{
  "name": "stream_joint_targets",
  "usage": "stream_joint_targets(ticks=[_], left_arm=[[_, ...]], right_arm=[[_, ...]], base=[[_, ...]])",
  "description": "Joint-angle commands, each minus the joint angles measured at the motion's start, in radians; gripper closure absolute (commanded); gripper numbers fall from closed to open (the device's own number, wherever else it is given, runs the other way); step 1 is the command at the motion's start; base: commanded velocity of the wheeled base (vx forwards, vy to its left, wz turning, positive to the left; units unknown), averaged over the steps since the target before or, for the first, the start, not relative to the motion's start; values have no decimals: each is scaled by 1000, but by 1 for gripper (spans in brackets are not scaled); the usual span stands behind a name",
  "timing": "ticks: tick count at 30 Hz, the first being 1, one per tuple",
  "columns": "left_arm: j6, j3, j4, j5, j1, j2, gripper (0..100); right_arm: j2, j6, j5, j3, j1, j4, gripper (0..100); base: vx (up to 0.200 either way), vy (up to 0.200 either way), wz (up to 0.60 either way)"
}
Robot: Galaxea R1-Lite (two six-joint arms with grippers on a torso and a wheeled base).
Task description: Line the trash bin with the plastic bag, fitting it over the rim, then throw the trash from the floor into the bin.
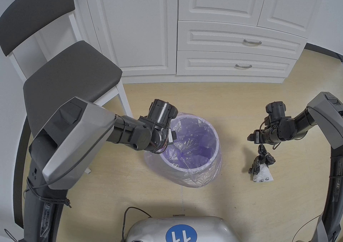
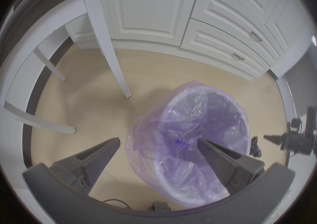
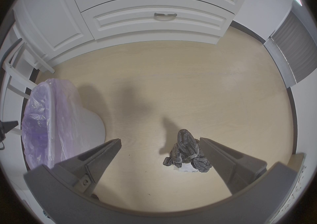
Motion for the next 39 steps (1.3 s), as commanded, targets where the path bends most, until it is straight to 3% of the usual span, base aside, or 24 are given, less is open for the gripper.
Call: stream_joint_targets(ticks=[1,12,21,27,32,39], left_arm=[[-170,-317,269,17,3,220,0],[-162,-317,302,17,-2,226,0],[-155,-316,553,-19,0,122,0],[-81,-201,540,-65,-8,70,0],[-83,-178,439,-66,-11,70,0],[-83,-158,402,-60,-19,79,0]], right_arm=[[8,3,0,-12,-1,-3,0],[15,3,0,-18,-7,-3,0],[15,-2,0,-12,-11,3,0],[19,-11,0,-7,-19,4,0],[30,-16,0,-13,-25,3,0],[58,-17,0,-21,-30,3,0]], base=[[0,0,0],[0,0,0],[0,0,0],[0,0,0],[0,0,0],[0,0,0]])
